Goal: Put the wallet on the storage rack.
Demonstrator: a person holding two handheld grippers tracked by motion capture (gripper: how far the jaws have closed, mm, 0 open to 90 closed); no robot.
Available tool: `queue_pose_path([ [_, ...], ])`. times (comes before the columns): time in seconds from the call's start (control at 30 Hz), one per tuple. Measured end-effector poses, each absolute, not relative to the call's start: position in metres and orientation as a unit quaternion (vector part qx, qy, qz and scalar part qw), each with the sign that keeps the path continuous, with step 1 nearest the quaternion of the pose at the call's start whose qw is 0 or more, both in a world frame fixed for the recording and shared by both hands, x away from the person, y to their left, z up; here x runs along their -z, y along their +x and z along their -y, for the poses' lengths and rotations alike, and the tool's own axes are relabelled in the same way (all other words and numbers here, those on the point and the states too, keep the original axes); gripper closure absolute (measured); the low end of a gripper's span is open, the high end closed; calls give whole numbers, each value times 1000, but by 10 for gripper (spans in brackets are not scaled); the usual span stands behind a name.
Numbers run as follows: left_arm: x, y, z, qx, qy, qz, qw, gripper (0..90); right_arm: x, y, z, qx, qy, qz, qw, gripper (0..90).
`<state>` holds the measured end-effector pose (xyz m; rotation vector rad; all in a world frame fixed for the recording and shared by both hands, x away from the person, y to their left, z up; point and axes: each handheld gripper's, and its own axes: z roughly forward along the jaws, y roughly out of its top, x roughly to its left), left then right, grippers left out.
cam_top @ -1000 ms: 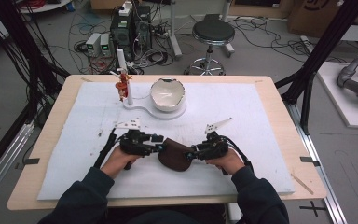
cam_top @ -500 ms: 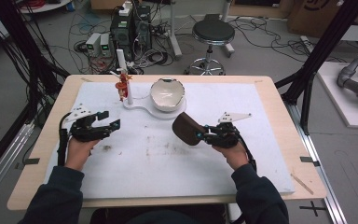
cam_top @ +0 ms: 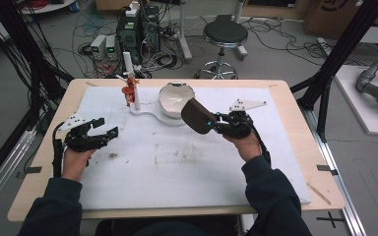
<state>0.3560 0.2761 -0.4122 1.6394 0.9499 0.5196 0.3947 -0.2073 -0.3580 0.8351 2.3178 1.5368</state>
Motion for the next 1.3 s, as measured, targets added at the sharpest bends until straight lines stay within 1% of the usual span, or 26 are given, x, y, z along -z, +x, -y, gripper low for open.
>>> queue_pose_path([
  [0.07, 413, 356, -278, -221, 694, -403, 555, 244, 343, 409, 201, -530, 266, -795, 122, 671],
  [0.17, 414, 354, -281, -224, 693, -405, 553, 244, 337, 418, 197, -531, 257, -798, 128, 671],
  [0.2, 415, 353, -283, -225, 692, -406, 553, 244, 331, 429, 192, -527, 250, -802, 128, 671],
  [0.23, 415, 353, -283, -225, 692, -406, 553, 244, 331, 429, 192, -527, 250, -802, 128, 671],
  [0.27, 416, 352, -284, -226, 689, -409, 554, 244, 324, 441, 185, -521, 248, -806, 130, 671],
  [0.3, 416, 352, -286, -226, 689, -410, 552, 244, 324, 441, 185, -521, 248, -806, 130, 671],
  [0.33, 417, 352, -287, -227, 687, -414, 552, 244, 320, 452, 180, -520, 244, -808, 132, 671],
  [0.37, 417, 352, -287, -227, 687, -415, 552, 244, 320, 452, 180, -520, 244, -808, 132, 671],
  [0.4, 418, 352, -287, -226, 686, -418, 551, 244, 317, 461, 174, -518, 241, -810, 131, 671],
  [0.43, 419, 352, -288, -226, 687, -418, 550, 244, 316, 465, 170, -517, 237, -811, 140, 671],
  [0.53, 420, 352, -287, -222, 688, -418, 550, 244, 315, 476, 163, -509, 226, -817, 146, 671],
  [0.67, 420, 352, -288, -220, 683, -422, 554, 244, 322, 495, 153, -492, 207, -828, 174, 671],
  [0.73, 421, 352, -290, -219, 682, -425, 554, 243, 327, 500, 150, -488, 203, -831, 173, 671],
  [0.77, 421, 352, -290, -219, 681, -426, 554, 244, 329, 503, 148, -485, 194, -832, 184, 671],
  [0.87, 421, 352, -290, -219, 681, -427, 553, 244, 337, 509, 145, -481, 181, -836, 194, 671],
  [1.1, 421, 351, -290, -216, 679, -429, 556, 244, 354, 520, 138, -460, 170, -849, 196, 670],
  [1.3, 423, 351, -291, -213, 677, -432, 557, 244, 362, 524, 136, -452, 158, -856, 196, 670],
])
